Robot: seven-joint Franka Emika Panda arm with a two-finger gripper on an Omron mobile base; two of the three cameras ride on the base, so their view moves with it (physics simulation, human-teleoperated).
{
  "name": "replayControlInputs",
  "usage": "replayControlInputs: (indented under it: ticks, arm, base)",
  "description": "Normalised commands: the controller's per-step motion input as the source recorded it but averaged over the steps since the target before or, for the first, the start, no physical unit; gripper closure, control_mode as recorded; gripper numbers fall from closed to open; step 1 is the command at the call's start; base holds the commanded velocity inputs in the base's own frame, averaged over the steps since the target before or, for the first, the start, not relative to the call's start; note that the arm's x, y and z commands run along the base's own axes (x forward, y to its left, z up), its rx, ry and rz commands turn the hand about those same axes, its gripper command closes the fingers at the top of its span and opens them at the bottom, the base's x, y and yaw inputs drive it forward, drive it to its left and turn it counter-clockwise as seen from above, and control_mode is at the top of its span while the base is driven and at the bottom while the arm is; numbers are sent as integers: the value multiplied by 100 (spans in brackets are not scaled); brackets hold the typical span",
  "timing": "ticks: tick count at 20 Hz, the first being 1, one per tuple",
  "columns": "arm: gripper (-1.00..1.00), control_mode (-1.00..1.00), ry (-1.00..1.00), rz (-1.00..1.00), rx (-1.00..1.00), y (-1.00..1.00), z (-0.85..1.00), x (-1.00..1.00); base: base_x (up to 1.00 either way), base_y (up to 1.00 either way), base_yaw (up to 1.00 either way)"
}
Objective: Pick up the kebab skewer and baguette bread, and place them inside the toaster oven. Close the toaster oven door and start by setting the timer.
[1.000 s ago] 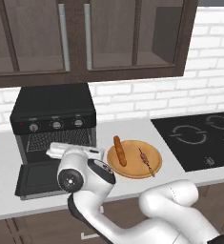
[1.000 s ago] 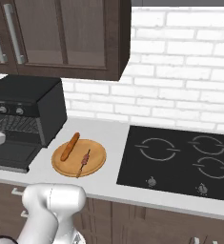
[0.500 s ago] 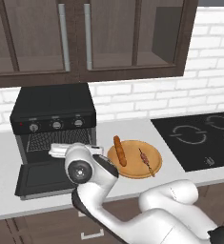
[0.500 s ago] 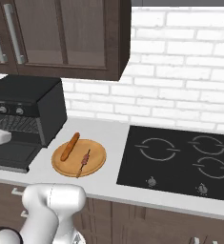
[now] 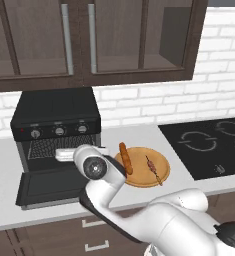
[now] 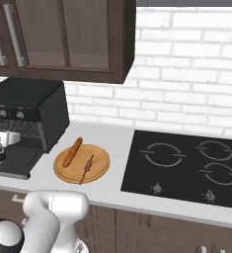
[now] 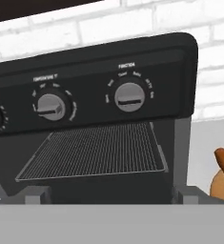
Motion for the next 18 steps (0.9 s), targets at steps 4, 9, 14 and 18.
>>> replayControlInputs:
  ticks: [4,9,14,18]
  arm:
    - [-100,-100,0,7,0,1,-4,18]
    - [-100,-100,0,7,0,0,-2,9]
    - [-100,-100,1,5,0,7,-19,25]
    - [-100,-100,9,3,-1,27,-26,12]
  base:
    - [0,0,0]
    - [0,0,0]
    - [0,0,0]
    - [0,0,0]
